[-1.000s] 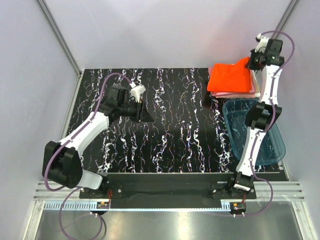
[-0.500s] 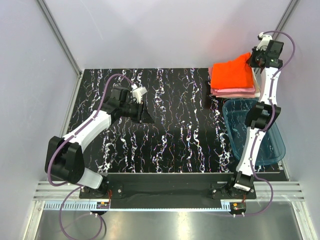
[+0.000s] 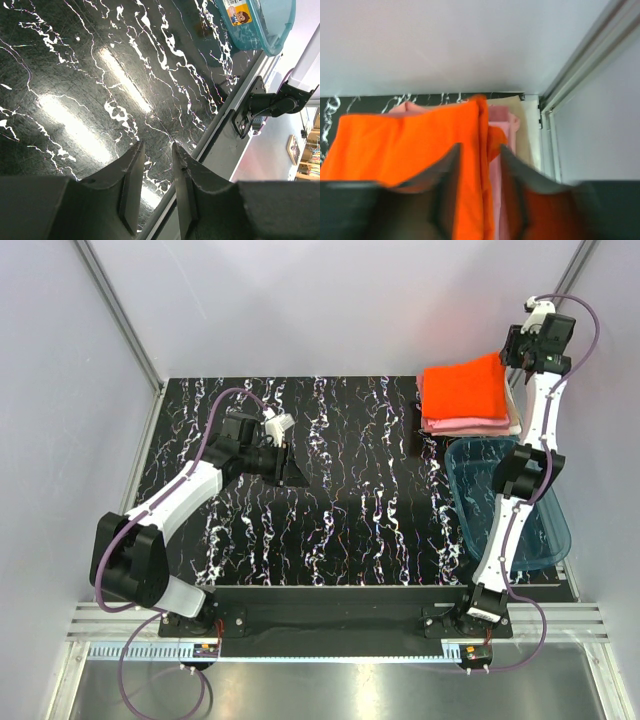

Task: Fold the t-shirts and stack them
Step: Neatly place the folded tshirt to the corner, then reset both grippers

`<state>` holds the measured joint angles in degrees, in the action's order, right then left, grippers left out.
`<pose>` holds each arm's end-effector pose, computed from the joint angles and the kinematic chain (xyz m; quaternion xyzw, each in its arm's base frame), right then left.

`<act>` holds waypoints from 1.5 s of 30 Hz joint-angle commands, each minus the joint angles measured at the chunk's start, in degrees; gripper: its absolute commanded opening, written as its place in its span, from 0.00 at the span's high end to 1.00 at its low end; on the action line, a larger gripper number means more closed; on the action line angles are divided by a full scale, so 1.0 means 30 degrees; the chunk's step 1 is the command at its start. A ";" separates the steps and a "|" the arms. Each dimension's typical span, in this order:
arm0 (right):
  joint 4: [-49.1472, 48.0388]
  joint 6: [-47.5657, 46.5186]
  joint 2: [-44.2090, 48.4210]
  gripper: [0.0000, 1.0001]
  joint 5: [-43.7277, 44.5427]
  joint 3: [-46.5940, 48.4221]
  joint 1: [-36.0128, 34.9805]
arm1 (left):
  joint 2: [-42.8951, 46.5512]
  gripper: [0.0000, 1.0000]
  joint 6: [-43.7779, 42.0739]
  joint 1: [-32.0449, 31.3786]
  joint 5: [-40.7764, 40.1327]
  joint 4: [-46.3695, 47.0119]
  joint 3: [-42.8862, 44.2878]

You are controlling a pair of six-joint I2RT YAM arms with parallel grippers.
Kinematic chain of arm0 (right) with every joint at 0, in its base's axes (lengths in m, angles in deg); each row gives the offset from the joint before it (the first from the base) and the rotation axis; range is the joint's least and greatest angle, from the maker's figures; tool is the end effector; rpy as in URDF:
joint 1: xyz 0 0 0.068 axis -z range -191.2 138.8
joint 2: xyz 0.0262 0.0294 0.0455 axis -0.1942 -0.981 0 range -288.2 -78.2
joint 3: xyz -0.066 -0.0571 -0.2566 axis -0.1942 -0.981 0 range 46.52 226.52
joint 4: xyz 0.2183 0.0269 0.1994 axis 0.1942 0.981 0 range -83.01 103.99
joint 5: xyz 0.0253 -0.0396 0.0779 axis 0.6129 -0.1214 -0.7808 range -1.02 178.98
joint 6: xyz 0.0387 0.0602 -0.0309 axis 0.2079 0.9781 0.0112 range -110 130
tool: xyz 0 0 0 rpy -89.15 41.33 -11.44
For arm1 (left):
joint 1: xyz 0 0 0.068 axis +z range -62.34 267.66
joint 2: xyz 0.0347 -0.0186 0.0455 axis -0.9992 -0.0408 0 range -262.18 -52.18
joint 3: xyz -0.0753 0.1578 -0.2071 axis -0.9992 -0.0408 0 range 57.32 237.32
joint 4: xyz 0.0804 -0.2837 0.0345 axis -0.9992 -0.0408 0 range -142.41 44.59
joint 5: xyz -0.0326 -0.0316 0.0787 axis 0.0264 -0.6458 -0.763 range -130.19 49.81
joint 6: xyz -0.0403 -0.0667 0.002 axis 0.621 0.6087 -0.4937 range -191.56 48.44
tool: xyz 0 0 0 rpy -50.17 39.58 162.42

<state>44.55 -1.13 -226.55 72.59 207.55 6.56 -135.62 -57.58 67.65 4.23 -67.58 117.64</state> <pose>0.6064 -0.1746 0.3135 -0.0284 0.8373 -0.0166 0.5458 0.3213 -0.1666 0.2319 0.1887 0.8475 -0.4372 0.2346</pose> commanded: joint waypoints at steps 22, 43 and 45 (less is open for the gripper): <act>0.4621 0.9744 1.6564 0.00 -0.1888 -1.2553 -0.4186 | 0.4458 0.52 0.0496 0.1015 -0.4199 0.0566 0.3856; -0.0157 1.2150 3.0086 0.00 -0.1922 -2.8570 -0.5597 | 0.8916 0.01 0.2577 0.1074 -0.4348 0.0448 0.3070; -0.0128 1.2150 3.0115 0.00 -0.1806 -2.8511 -0.5597 | 0.9033 0.01 0.2548 0.1045 -0.4378 0.0448 0.2952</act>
<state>46.74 35.87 -136.65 65.36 121.48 -10.31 -110.33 -50.69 70.80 -7.94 -68.89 126.84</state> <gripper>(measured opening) 0.994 0.987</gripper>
